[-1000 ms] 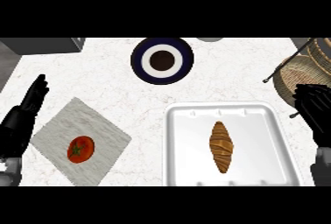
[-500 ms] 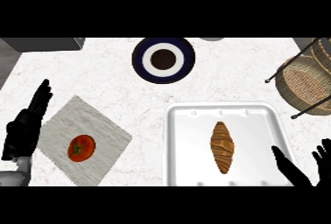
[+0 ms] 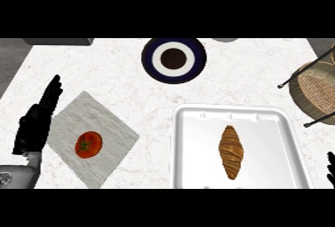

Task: Pick the croissant from the tray and place it in the tiered basket

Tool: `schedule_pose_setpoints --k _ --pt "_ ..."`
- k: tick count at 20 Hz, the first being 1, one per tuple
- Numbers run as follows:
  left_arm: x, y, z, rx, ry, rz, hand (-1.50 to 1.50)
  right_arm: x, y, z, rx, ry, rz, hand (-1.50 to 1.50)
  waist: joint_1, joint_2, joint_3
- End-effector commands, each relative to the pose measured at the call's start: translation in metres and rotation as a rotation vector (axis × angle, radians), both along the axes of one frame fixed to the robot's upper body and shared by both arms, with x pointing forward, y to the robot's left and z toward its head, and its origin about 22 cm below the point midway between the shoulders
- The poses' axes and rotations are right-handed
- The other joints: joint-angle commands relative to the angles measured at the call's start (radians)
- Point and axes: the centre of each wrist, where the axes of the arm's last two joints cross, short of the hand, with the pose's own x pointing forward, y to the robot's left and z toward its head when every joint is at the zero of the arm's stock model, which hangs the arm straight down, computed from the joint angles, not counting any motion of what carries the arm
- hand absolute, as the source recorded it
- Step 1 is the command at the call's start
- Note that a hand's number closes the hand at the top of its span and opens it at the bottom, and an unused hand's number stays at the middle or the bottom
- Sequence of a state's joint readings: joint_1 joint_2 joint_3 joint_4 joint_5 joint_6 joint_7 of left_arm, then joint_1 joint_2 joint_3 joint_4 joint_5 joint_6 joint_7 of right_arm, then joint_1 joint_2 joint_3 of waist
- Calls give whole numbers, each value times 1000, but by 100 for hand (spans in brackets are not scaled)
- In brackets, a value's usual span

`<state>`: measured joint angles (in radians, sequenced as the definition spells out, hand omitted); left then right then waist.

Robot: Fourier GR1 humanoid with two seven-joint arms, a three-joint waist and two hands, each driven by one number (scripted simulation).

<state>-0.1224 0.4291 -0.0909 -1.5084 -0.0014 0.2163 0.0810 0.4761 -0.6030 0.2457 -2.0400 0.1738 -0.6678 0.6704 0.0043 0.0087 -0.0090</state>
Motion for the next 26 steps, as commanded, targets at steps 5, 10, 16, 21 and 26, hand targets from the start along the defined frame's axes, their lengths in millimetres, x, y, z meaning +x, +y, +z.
schedule_pose_setpoints --k 5,10,16,21,26 --pt "8 -10 -3 15 11 -15 0 37 16 68 -39 239 -17 -150 17 -2 5" --pt "16 -18 -6 -3 11 -7 0 63 27 72 30 336 9 -150 10 -3 7" --pt "13 -9 -6 8 2 -12 0 84 37 63 28 453 11 -150 19 -4 5" --pt "5 -16 -14 -13 10 -16 0 97 60 37 31 499 30 -150 17 -6 7" --pt "20 -10 -12 -3 15 10 0 94 66 38 19 503 56 -150 -4 -7 6"
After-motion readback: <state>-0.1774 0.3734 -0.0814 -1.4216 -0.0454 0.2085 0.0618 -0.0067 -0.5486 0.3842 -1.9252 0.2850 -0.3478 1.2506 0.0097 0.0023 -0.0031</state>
